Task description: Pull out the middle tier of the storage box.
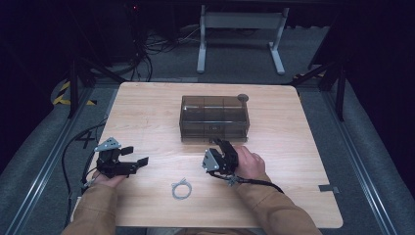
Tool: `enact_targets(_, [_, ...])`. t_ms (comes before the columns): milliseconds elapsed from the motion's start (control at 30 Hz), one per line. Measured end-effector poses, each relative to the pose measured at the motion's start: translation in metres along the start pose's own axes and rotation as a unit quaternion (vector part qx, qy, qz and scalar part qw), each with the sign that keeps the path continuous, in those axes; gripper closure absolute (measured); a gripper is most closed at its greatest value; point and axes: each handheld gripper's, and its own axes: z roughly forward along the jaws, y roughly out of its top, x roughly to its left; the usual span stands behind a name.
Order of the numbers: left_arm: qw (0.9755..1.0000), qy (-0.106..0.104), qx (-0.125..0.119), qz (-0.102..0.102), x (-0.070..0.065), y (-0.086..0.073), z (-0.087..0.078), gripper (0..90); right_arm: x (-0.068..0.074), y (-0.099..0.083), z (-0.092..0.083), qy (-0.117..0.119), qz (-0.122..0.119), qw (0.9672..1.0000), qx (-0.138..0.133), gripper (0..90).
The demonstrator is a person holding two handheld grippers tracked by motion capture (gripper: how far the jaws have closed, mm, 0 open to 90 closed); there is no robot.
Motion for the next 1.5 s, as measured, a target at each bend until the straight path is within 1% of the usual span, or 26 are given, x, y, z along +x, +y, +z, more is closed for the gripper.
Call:
enact_targets(100, [1.0, -0.002, 0.0, -0.002, 0.0, 0.0, 0.0, 14.7, -0.006, -0.004, -0.003, 0.008, 0.018, 0.9998, -0.003, 58.9])
enact_targets(167, [1.0, -0.001, 0.0, -0.003, 0.0, 0.0, 0.0, 14.7, -0.009, -0.006, -0.004, 0.016, 0.023, 0.9996, -0.005, 58.4])
enact_targets(200, [1.0, -0.001, -0.001, -0.004, 0.0, 0.0, 0.0, 14.7, -0.01, -0.007, -0.005, 0.016, 0.028, 0.9995, -0.004, 58.1])
enact_targets(333, [1.0, 0.0, 0.001, -0.004, 0.0, -0.001, 0.0, 14.7, -0.014, -0.01, -0.006, 0.021, 0.03, 0.9993, -0.003, 57.8])
enact_targets(367, [1.0, 0.0, 0.001, -0.006, 0.0, -0.001, 0.0, 14.7, -0.014, -0.011, -0.006, 0.02, 0.036, 0.9991, -0.003, 57.8])
enact_targets(433, [1.0, 0.0, 0.001, -0.005, 0.0, -0.001, 0.0, 14.7, -0.018, -0.013, -0.007, 0.025, 0.038, 0.999, -0.005, 57.7])
enact_targets(467, [1.0, 0.001, 0.002, -0.005, 0.0, -0.001, -0.001, 14.7, -0.019, -0.014, -0.008, 0.025, 0.043, 0.9988, -0.003, 57.6])
enact_targets(533, [1.0, 0.001, 0.003, -0.005, 0.0, -0.001, -0.001, 14.7, -0.02, -0.015, -0.008, 0.027, 0.042, 0.9987, -0.005, 57.4])
enact_targets(567, [1.0, 0.001, 0.004, -0.004, 0.0, -0.001, -0.001, 14.7, -0.023, -0.017, -0.009, 0.033, 0.049, 0.9982, -0.005, 56.7])
enact_targets(600, [1.0, 0.001, 0.004, -0.004, 0.0, -0.001, -0.001, 14.7, -0.023, -0.017, -0.009, 0.033, 0.049, 0.9982, -0.005, 56.7])
enact_targets(667, [1.0, 0.001, 0.006, -0.003, 0.0, -0.002, -0.001, 14.7, -0.027, -0.019, -0.01, 0.044, 0.058, 0.9973, -0.01, 55.5])
enact_targets(733, [1.0, 0.002, 0.006, -0.004, 0.0, -0.002, -0.002, 14.7, -0.03, -0.021, -0.011, 0.054, 0.075, 0.9956, -0.017, 54.3])
enact_targets(800, [1.0, 0.004, 0.005, -0.004, 0.0, -0.003, -0.003, 14.7, -0.033, -0.023, -0.011, 0.062, 0.082, 0.9944, -0.02, 53.3])
enact_targets(1000, [0.9999, 0.008, 0.006, -0.009, 0.001, -0.006, -0.006, 14.7, -0.041, -0.027, -0.012, 0.079, 0.091, 0.9925, -0.02, 52.5])
enact_targets(1067, [0.9999, 0.009, 0.006, -0.006, 0.001, -0.007, -0.007, 14.7, -0.045, -0.03, -0.012, 0.093, 0.097, 0.9907, -0.021, 53.3])
enact_targets(1167, [0.9999, 0.011, 0.006, -0.008, 0.0, -0.007, -0.008, 14.7, -0.051, -0.034, -0.011, 0.109, 0.109, 0.9877, -0.024, 54.5])
enact_targets(1200, [0.9999, 0.011, 0.006, -0.007, 0.0, -0.008, -0.008, 14.7, -0.053, -0.035, -0.011, 0.118, 0.114, 0.9862, -0.023, 54.5])
enact_targets(1267, [0.9999, 0.011, 0.006, -0.009, 0.0, -0.008, -0.009, 14.7, -0.057, -0.037, -0.01, 0.129, 0.119, 0.9843, -0.025, 54.9])
enact_targets(1300, [0.9999, 0.012, 0.006, -0.009, 0.001, -0.008, -0.009, 14.7, -0.059, -0.038, -0.01, 0.138, 0.124, 0.9823, -0.024, 55.9])
enact_targets(1367, [0.9999, 0.012, 0.006, -0.009, 0.001, -0.008, -0.009, 14.7, -0.064, -0.042, -0.009, 0.154, 0.129, 0.9794, -0.025, 55.5])
enact_targets(1467, [0.9999, 0.012, 0.007, -0.009, 0.001, -0.008, -0.008, 14.7, -0.07, -0.045, -0.008, 0.167, 0.128, 0.9773, -0.021, 55.7])
enact_targets(1500, [0.9999, 0.012, 0.007, -0.009, 0.001, -0.008, -0.008, 14.7, -0.071, -0.045, -0.007, 0.172, 0.134, 0.9757, -0.02, 55.8])
